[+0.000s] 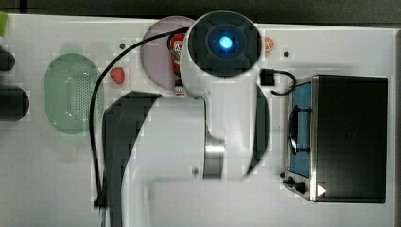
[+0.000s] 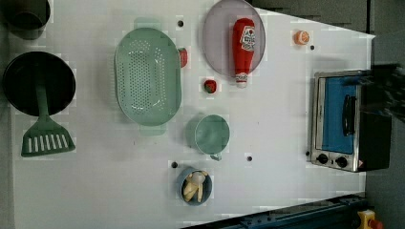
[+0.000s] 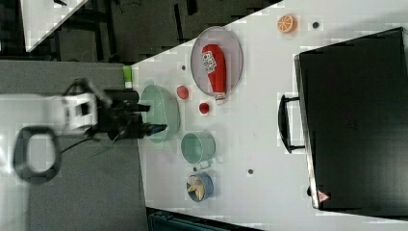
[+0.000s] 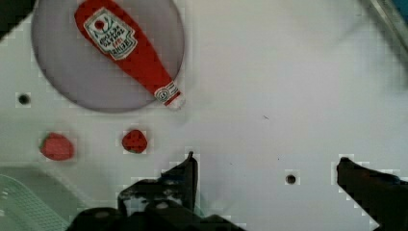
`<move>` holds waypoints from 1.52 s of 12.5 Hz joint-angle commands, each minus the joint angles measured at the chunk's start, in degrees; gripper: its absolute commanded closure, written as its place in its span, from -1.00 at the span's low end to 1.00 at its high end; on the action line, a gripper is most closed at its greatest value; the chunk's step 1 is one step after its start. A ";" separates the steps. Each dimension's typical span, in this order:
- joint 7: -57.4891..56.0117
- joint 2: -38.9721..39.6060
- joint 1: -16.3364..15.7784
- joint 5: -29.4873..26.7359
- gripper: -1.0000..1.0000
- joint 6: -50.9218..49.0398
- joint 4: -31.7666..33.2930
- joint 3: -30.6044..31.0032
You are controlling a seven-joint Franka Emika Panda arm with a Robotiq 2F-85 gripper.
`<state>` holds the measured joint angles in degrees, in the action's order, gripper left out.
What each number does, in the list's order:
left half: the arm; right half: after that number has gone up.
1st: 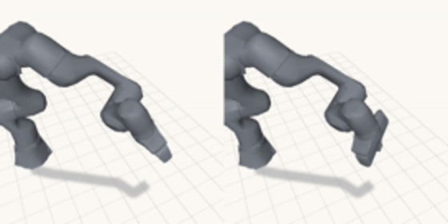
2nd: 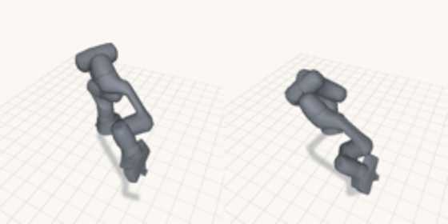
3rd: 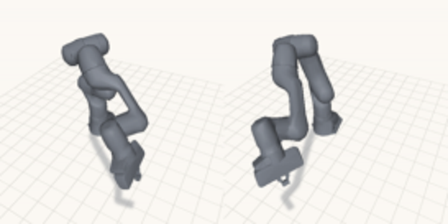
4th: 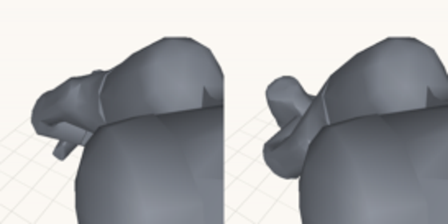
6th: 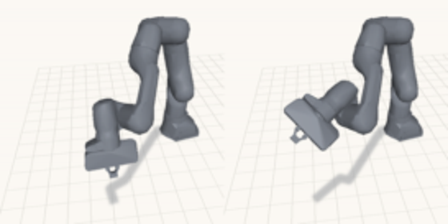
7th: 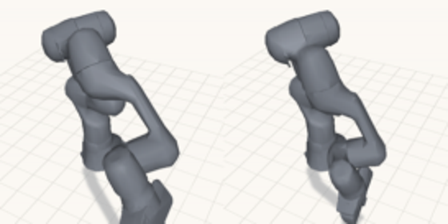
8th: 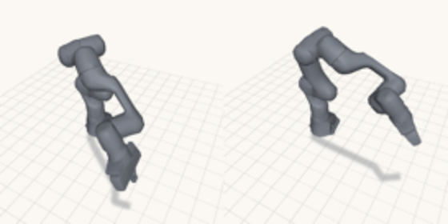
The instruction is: Pick ketchup from plate and place it on table.
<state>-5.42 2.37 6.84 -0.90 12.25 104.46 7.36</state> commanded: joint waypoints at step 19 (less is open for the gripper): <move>-29.62 35.93 -3.86 6.57 -1.00 26.55 -11.40 2.02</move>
<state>-32.82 38.24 3.69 5.06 38.55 95.06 9.48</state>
